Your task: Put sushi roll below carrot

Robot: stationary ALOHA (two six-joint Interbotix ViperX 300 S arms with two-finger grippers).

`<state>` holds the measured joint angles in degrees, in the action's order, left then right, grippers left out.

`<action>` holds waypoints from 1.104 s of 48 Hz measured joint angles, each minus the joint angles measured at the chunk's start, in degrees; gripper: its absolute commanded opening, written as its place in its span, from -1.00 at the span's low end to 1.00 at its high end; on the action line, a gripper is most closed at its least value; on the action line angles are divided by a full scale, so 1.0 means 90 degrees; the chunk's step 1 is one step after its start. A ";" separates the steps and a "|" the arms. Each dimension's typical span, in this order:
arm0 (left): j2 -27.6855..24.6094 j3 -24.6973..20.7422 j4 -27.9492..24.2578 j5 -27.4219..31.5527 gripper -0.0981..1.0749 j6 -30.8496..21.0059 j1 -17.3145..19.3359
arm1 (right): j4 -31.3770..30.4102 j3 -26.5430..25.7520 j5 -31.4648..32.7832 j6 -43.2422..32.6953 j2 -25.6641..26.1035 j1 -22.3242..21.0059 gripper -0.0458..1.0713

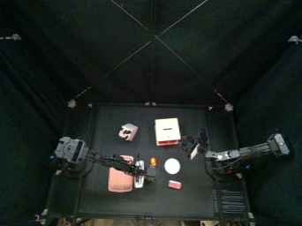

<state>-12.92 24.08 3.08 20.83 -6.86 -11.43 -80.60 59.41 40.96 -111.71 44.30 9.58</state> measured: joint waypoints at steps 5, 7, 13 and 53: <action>-0.0059 -0.0127 0.0000 0.0107 0.46 0.0000 0.0010 | 0.0000 0.0000 0.0000 0.0000 0.0000 0.0000 0.61; -0.0078 -0.0156 0.0000 0.0166 0.46 0.0000 0.0010 | 0.0000 0.0000 0.0000 -0.0010 0.0010 -0.0010 0.61; -0.0225 -0.0215 0.0000 0.0264 0.46 0.0000 0.0010 | 0.0000 0.0000 0.0000 0.0000 0.0000 -0.0010 0.61; -0.0557 -0.0439 0.0010 0.0459 0.46 0.0000 0.0010 | 0.0010 0.0020 0.0000 0.0000 0.0000 -0.0010 0.61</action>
<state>-17.93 20.13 3.16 24.96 -6.86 -11.34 -80.51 59.59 40.96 -111.71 44.30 9.49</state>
